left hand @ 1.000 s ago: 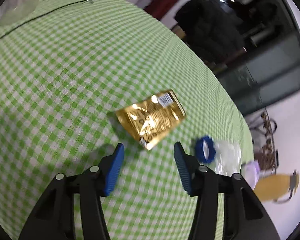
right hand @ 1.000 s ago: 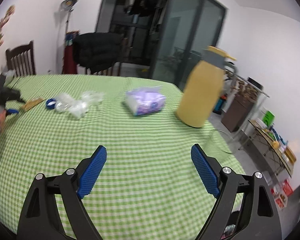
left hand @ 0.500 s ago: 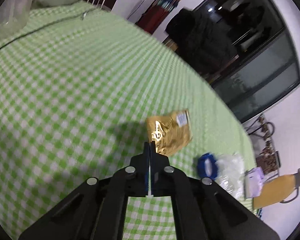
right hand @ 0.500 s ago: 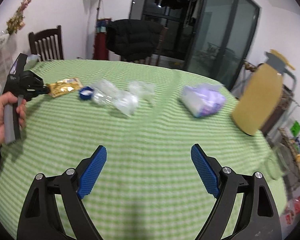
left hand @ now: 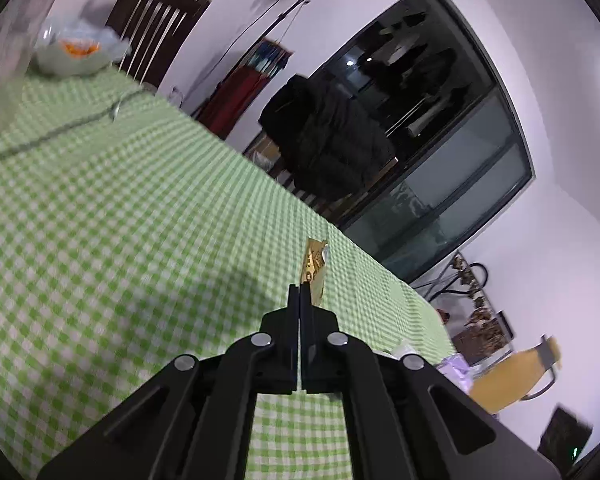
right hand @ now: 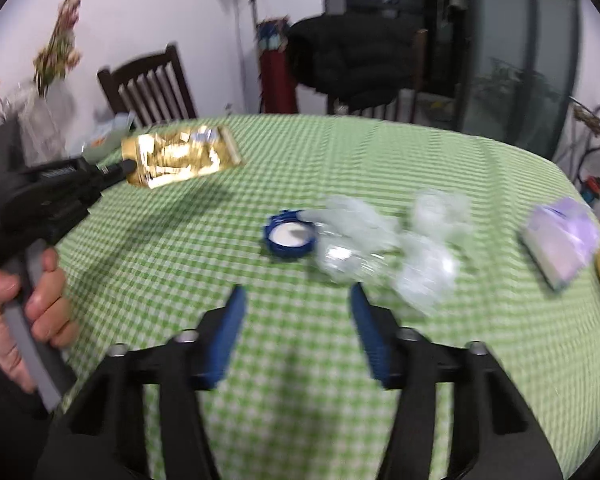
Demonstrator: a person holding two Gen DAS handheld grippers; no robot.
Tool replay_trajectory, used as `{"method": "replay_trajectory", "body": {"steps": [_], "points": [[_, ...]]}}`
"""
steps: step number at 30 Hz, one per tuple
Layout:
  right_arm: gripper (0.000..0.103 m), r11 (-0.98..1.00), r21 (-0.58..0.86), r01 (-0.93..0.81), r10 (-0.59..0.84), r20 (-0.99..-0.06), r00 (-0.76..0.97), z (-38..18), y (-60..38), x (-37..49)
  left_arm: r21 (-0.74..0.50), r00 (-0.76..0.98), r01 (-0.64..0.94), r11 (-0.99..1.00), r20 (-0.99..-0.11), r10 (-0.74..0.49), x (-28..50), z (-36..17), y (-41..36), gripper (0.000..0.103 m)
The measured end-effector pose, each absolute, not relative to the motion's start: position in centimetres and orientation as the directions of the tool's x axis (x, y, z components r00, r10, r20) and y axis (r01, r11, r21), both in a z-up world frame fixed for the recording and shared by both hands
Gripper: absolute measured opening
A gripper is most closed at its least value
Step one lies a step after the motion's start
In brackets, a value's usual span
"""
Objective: Collect trash
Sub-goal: 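Grasp the gold wrapper with the left tool while the right tool grasps the blue bottle cap, then carry the gold wrapper and blue cap over to the trash bag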
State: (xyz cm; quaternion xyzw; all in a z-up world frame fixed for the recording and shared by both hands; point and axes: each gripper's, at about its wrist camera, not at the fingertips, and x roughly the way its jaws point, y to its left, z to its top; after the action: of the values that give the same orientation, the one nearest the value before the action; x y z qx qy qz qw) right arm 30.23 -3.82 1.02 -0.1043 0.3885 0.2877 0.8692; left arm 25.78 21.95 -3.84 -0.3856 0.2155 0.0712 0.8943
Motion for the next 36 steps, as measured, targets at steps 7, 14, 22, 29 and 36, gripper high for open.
{"method": "replay_trajectory", "body": {"steps": [7,14,22,29,36], "points": [[0.035,0.777,-0.062,-0.627,0.353,-0.782,0.514,-1.7,3.5,33.8,-0.692,0.899,-0.289,0.662,-0.433,-0.060,26.1,-3.7,23.1,0.000],[0.024,0.791,-0.075,-0.607,0.286,-0.832,0.476,-4.4,6.0,37.0,-0.671,0.898,-0.292,0.681,-0.437,-0.046,26.0,-3.5,22.7,0.000],[0.007,0.776,-0.035,-0.630,0.388,-0.761,0.520,-0.6,4.6,33.4,-0.661,0.904,-0.285,0.694,-0.425,-0.034,25.9,-3.1,22.2,0.000],[0.007,0.792,-0.059,-0.608,0.409,-0.688,0.599,4.3,-0.2,29.4,-0.668,0.917,-0.242,0.703,-0.394,-0.059,25.6,-2.4,20.8,0.000],[0.007,0.872,-0.062,-0.486,0.334,-0.650,0.682,6.7,-9.2,27.8,-0.615,0.929,-0.126,0.779,-0.348,-0.124,25.6,-1.0,15.6,0.000]]}}
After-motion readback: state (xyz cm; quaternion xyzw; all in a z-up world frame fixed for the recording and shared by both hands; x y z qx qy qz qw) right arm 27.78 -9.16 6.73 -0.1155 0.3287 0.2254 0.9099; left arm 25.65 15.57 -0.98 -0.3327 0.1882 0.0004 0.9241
